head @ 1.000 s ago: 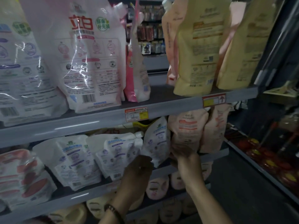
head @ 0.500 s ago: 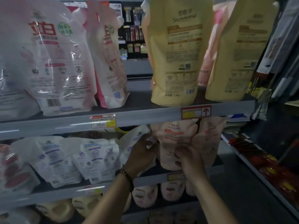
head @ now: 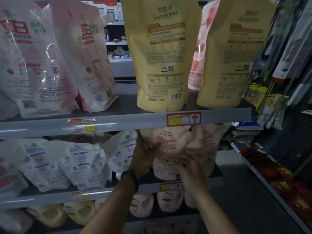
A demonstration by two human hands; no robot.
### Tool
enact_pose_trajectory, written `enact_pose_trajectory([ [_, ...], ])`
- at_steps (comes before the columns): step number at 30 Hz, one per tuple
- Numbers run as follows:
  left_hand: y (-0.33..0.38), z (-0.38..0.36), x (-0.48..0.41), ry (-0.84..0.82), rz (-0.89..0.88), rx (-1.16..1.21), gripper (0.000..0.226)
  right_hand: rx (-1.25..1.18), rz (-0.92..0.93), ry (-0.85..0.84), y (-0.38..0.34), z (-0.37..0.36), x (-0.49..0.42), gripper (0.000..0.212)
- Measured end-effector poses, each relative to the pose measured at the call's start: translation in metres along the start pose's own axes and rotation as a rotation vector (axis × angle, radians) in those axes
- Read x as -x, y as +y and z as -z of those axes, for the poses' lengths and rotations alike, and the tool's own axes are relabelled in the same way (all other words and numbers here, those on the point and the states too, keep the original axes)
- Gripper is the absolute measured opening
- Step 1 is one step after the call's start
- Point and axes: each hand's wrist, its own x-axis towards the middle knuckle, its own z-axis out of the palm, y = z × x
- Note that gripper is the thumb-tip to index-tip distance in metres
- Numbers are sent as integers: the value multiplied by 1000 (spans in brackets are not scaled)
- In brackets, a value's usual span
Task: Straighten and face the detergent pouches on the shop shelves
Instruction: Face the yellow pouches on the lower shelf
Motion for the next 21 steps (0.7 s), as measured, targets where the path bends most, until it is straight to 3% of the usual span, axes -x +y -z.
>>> enact_pose_trajectory([
  [5, -14, -1, -12, 13, -17, 36, 79, 30, -8, -10, -1, 6, 0, 35],
  [9, -9, -4, -15, 62, -33, -12, 45, 46, -32, -19, 3, 10, -7, 40],
  [14, -4, 3, -11, 188, -27, -318, 3, 58, -83, -109, 8, 5, -11, 52],
  [16, -9, 7, -13, 200, -27, -421, 9, 89, -99, -106, 13, 2, -13, 58],
  [18, -15, 9, -13, 224, -30, -398, 14, 118, -96, -117, 14, -2, -14, 54],
  [21, -23, 8, -8, 198, -57, -118, 14, 196, -79, -141, 13, -8, -15, 49],
])
